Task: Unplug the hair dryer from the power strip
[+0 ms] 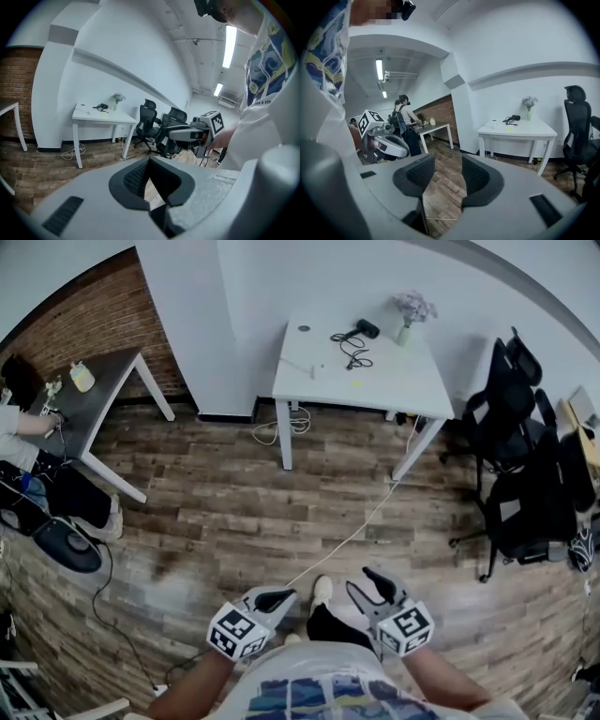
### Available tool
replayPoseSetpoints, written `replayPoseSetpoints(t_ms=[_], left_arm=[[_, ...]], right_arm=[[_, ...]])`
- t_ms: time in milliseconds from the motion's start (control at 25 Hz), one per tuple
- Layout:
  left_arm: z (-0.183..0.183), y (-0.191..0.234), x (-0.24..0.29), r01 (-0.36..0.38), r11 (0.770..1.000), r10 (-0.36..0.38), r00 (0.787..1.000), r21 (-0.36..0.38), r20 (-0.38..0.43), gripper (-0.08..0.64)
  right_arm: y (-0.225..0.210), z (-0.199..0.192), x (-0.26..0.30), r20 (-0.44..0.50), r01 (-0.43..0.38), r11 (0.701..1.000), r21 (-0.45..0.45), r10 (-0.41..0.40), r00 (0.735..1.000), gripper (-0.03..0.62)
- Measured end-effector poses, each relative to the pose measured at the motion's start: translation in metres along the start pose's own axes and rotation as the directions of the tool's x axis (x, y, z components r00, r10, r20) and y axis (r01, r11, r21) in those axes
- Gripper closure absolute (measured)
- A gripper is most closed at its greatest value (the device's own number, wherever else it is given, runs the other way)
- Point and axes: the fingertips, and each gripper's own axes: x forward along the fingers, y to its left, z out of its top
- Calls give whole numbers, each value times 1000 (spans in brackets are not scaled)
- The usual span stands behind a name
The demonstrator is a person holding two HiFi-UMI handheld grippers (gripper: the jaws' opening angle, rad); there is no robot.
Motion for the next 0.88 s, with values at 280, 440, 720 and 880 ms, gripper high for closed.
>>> replayPoseSetpoints(t_ms=[280, 440, 720, 880], left_arm=[[96, 63, 83, -15, 998, 16, 1000, 56, -21, 560], [129, 96, 122, -33, 996, 34, 999, 80, -22, 559], [164, 151, 154, -38, 998, 38, 999, 43, 2, 560], [174, 193, 174, -11, 999, 11, 1000, 42, -3, 560]], right_arm=[[-99, 44, 52, 36, -37, 999, 3, 37, 999, 416], [-145, 54, 80, 41, -62, 998, -8, 63, 997, 422], [-191, 66, 129, 0, -50, 999, 21, 50, 999, 431], [-208, 75, 162, 15, -36, 999, -7, 36, 999, 442]])
